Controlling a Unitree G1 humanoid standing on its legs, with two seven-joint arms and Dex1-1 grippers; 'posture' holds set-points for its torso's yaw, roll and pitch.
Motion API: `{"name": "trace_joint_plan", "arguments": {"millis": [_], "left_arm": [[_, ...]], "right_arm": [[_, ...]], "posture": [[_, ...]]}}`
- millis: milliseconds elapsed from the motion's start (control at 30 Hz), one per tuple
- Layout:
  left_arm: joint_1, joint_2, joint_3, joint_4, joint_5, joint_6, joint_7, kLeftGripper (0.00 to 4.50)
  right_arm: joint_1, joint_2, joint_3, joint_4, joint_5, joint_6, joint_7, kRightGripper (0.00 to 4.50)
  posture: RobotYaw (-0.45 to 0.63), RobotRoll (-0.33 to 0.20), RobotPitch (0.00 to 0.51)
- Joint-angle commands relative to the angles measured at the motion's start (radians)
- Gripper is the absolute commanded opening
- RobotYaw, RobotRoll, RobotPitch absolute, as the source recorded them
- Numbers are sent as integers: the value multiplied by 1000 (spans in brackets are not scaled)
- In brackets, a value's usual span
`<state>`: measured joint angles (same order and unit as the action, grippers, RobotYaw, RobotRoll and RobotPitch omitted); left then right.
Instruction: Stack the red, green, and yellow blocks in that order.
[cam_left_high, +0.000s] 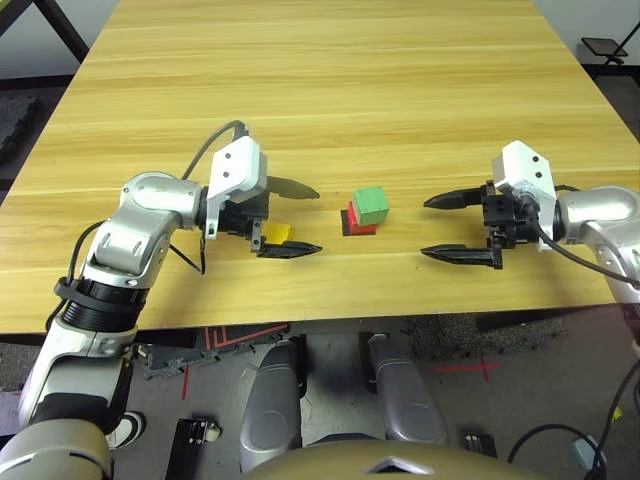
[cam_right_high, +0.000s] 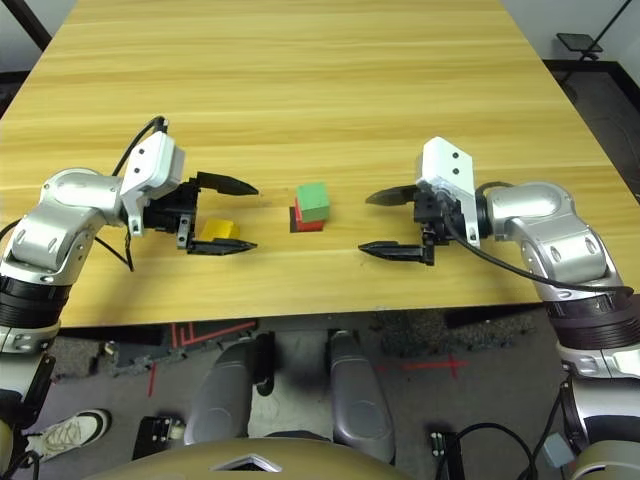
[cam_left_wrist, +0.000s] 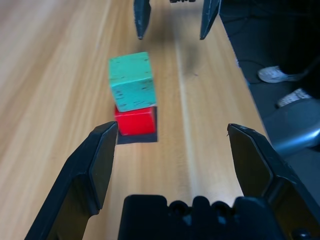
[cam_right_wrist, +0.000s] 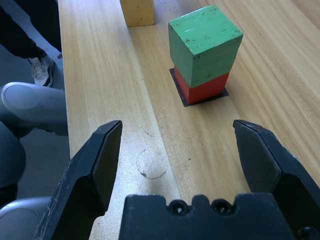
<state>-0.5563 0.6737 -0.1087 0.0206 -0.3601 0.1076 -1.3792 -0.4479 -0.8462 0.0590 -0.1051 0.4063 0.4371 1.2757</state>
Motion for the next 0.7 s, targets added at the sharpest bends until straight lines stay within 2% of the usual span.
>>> {"name": "trace_joint_plan", "arguments": {"millis": [33, 200, 700], "left_arm": [[22, -7, 13, 100, 6, -187, -83, 4454], [32, 8, -20, 248, 84, -460, -154, 4454], [-52, -5, -48, 491, 137, -595, -199, 4454]], "right_arm": [[-14, 2, 12, 19, -6, -11, 12, 4500], [-20, 6, 14, 23, -7, -11, 10, 4500], [-22, 4, 14, 20, -8, -9, 10, 4500]], "posture": [[304, 11, 192], [299, 9, 190], [294, 4, 194]]}}
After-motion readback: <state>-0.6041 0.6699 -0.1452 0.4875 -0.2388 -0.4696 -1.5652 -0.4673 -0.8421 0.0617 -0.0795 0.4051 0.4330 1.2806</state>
